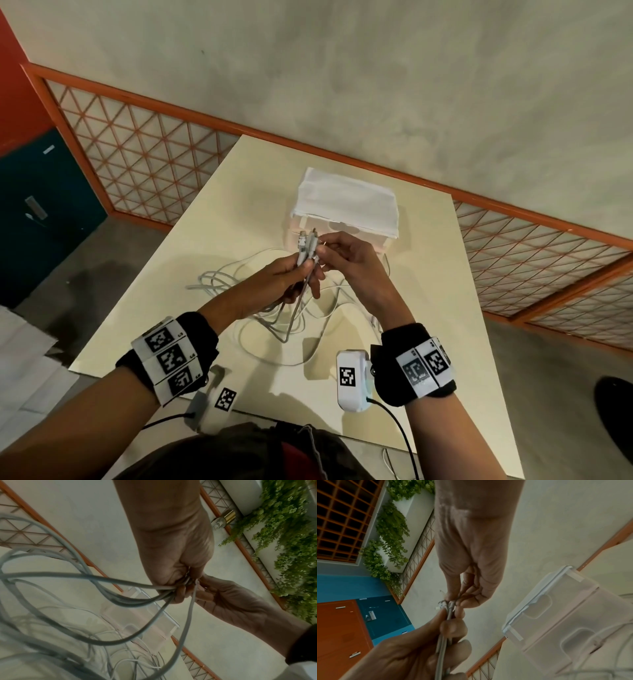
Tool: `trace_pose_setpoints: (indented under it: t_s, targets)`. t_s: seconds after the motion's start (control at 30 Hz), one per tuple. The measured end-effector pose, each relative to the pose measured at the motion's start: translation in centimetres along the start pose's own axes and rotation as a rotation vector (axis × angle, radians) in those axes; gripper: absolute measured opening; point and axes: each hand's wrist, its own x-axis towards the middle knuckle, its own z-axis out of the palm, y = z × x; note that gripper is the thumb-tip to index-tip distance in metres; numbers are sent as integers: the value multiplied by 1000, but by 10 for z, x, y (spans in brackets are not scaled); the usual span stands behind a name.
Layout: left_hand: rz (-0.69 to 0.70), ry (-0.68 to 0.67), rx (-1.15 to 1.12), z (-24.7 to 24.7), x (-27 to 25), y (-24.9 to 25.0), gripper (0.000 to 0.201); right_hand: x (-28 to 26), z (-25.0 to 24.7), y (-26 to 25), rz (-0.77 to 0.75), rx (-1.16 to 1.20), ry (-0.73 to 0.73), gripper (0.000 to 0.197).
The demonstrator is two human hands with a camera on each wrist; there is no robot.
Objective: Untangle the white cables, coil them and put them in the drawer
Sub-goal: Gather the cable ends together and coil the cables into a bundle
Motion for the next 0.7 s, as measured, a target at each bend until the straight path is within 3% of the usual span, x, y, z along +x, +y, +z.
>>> trace_pose_setpoints:
  t_s: [0.27, 0.63, 0.7]
  targets:
    - [29, 79, 113, 0, 14, -4, 31, 15, -9, -2, 18, 16, 43, 8]
    - [-12, 38, 81, -7, 24, 0, 30, 33, -10, -5, -9, -8, 67, 10]
    - [-28, 55, 94, -7, 28, -3, 29, 34, -10, -4, -9, -17, 86, 21]
